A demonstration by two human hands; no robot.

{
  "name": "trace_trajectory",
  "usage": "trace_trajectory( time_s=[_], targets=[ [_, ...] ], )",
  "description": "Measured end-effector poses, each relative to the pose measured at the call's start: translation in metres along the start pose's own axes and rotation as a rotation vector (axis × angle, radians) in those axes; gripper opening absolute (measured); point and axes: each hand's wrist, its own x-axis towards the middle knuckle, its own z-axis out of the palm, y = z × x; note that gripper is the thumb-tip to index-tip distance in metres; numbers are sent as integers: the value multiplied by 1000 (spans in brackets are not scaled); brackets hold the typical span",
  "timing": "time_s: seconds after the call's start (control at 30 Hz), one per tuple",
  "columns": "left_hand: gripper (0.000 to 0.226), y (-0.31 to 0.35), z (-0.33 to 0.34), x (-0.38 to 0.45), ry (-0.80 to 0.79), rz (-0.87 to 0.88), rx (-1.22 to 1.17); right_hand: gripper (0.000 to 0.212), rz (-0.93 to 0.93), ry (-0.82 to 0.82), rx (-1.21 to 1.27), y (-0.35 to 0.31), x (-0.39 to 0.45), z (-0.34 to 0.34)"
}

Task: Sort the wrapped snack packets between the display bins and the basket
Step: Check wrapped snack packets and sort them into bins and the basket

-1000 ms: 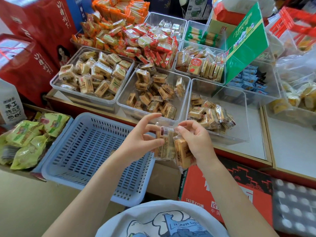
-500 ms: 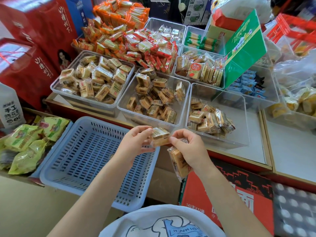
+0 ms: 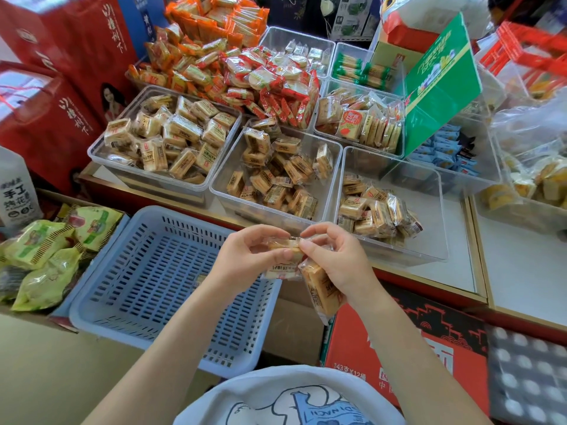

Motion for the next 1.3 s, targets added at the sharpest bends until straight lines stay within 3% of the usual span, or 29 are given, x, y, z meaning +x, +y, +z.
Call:
trace_trajectory(
  time_s=[0.13,0.27,0.47,0.6,0.73,0.87,1.03,1.23,1.3],
  targets=[
    [13,0,2,3,-24,-26,-49,7,-51,13,-98,0,0,1],
    [14,-1,4,3,-40,-49,-128,11,-50,19,-134,0,1,1],
    [49,-2,6,3,-27,-98,-196,13,-88,85,-104,3,2,2],
    [16,1,8,5,-3,-179,-198,11,-112,137,-61,3,3,-1],
    [10,1,8,6,29,-196,-263,10,-115,138,-57,3,2,-3],
    [16,1,15,3,49,-204,-319,10,-56,167,-17,0,3,-5],
    [49,-2,16,0,-210,-243,-316,7,71,193,150,0,3,-7],
    [35,-12,11,3,-33,-295,-356,14,180,223,252,4,10,-9],
    [37,-14,12,4,-43,-310,-331,18,213,243,248,6,15,-8]
  ],
)
